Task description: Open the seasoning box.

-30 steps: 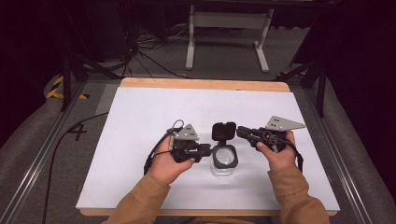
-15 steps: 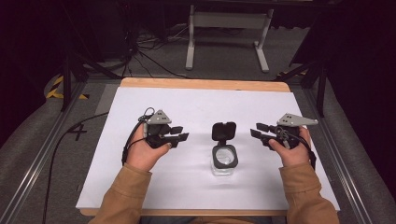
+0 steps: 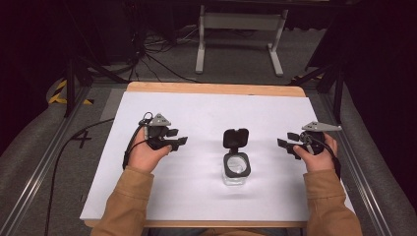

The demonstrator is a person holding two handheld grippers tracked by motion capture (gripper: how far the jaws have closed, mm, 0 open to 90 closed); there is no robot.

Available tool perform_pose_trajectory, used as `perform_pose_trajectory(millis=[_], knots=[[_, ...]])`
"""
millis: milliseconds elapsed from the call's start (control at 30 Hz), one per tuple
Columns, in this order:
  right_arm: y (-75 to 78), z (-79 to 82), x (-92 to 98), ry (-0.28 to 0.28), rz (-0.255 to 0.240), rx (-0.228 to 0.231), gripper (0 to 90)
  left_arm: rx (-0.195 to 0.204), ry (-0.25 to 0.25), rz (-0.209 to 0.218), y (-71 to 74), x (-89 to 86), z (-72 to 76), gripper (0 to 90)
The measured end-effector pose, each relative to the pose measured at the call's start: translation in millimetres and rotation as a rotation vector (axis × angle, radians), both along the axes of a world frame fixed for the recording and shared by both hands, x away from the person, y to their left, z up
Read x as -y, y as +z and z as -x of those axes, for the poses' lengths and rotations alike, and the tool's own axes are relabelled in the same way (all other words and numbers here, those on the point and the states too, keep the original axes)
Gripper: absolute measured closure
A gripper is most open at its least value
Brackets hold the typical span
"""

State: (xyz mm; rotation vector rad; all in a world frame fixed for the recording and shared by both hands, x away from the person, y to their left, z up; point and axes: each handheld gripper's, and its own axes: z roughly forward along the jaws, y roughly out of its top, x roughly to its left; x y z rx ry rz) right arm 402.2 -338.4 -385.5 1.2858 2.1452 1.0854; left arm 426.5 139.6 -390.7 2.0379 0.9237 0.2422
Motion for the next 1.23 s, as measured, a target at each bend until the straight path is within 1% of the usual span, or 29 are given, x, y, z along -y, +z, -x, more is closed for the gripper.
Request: perform_pose_trajectory(millis=[33, 67, 100, 133, 200, 233, 267, 300, 333, 367, 400, 433, 467, 533, 600, 633, 667, 700, 733, 767, 800, 867, 900, 933, 967, 1000, 1033, 1067, 1233], knots=[[-3.4, -2.1, 1.7, -0.005, 0.006, -0.01, 44.2, -0.002, 0.001, -0.018, -2.7, -1.1, -2.2, 48.2], [-7.5, -4.4, 3.3, -0.011, 0.008, -0.022, 43.6, -0.011, 0.008, -0.023, -4.8, -1.6, -3.3, 47.2], [-10.5, -6.2, 4.7, -0.013, 0.015, -0.029, 43.4, -0.014, 0.01, -0.012, -7.2, -2.1, -4.2, 46.8], [-12.6, -7.2, 5.4, -0.019, 0.019, -0.037, 43.2, -0.026, 0.014, -0.011, -9.8, -2.9, -5.9, 46.2], [-17.6, -9.6, 7.4, -0.023, 0.029, -0.048, 42.7, -0.043, 0.015, -0.022, -14.7, -4.7, -8.5, 45.9], [-19.9, -10.7, 8.5, -0.026, 0.035, -0.049, 42.0, -0.043, 0.015, -0.022, -14.7, -4.7, -8.5, 45.8], [-19.9, -10.7, 8.5, -0.026, 0.035, -0.049, 42.0, -0.051, 0.023, -0.024, -17.6, -5.0, -9.7, 45.8], [-23.8, -12.7, 10.3, -0.027, 0.04, -0.06, 41.1, -0.053, 0.025, -0.032, -19.3, -5.5, -10.7, 45.5], [-23.8, -12.7, 10.3, -0.027, 0.04, -0.06, 41.1, -0.065, 0.029, -0.028, -21.0, -5.2, -11.0, 45.5], [-27.1, -14.2, 11.4, -0.027, 0.046, -0.069, 40.8, -0.071, 0.026, -0.037, -23.3, -5.8, -13.0, 44.5], [-27.1, -14.2, 11.4, -0.027, 0.046, -0.069, 40.8, -0.071, 0.026, -0.037, -23.3, -5.8, -13.0, 43.8], [-28.9, -15.0, 11.4, -0.025, 0.048, -0.075, 40.5, -0.084, 0.029, -0.043, -25.8, -4.9, -13.4, 43.8], [-31.8, -16.2, 11.7, -0.023, 0.062, -0.081, 40.5, -0.093, 0.03, -0.046, -27.3, -4.1, -13.4, 43.8], [-34.4, -17.3, 11.5, -0.02, 0.067, -0.091, 40.1, -0.099, 0.022, -0.058, -31.2, -3.3, -15.1, 43.7], [-38.7, -18.7, 10.4, -0.016, 0.07, -0.1, 40.0, -0.124, 0.017, -0.062, -34.4, -1.9, -15.8, 43.2], [-40.0, -19.2, 10.1, -0.013, 0.072, -0.097, 40.0, -0.118, 0.014, -0.077, -35.1, -1.5, -16.4, 43.2], [-41.8, -19.9, 9.7, -0.009, 0.076, -0.093, 40.0, -0.123, 0.01, -0.078, -35.6, -0.9, -16.2, 43.1], [-45.1, -21.1, 9.2, -0.002, 0.078, -0.082, 40.0, -0.125, -0.006, -0.075, -37.7, 0.2, -16.9, 42.7], [-46.6, -21.4, 8.5, -0.001, 0.079, -0.08, 40.0, -0.125, -0.006, -0.075, -37.7, 0.2, -16.9, 42.6], [-46.6, -21.4, 8.5, -0.001, 0.079, -0.08, 40.0, -0.123, -0.019, -0.072, -39.1, 0.6, -17.9, 42.6], [-48.0, -21.8, 8.3, 0.004, 0.083, -0.071, 40.1, -0.125, -0.024, -0.085, -40.7, 1.6, -18.3, 42.6], [-50.0, -22.1, 7.4, 0.009, 0.086, -0.058, 40.1, -0.138, -0.028, -0.092, -43.1, 3.2, -18.8, 41.5], [-50.6, -22.1, 6.8, 0.014, 0.09, -0.055, 40.0, -0.144, -0.041, -0.108, -44.0, 3.9, -19.3, 41.2], [-51.2, -22.2, 5.9, 0.016, 0.095, -0.052, 40.0, -0.141, -0.038, -0.104, -45.4, 5.3, -19.0, 41.2], [-51.7, -22.3, 5.3, 0.021, 0.098, -0.051, 40.0, -0.144, -0.053, -0.123, -45.3, 5.8, -19.1, 41.1], [-52.5, -22.8, 4.7, 0.029, 0.108, -0.047, 40.0, -0.136, -0.052, -0.113, -46.8, 7.5, -18.8, 40.9], [-53.6, -23.0, 3.4, 0.038, 0.111, -0.048, 40.0, -0.13, -0.065, -0.119, -46.4, 7.9, -19.3, 40.5], [-54.6, -23.1, 1.7, 0.042, 0.113, -0.053, 39.1, -0.14, -0.066, -0.115, -46.0, 9.0, -18.1, 40.1], [-54.1, -22.7, 0.8, 0.04, 0.116, -0.04, 39.4, -0.124, -0.075, -0.109, -43.8, 10.1, -17.4, 38.2]])
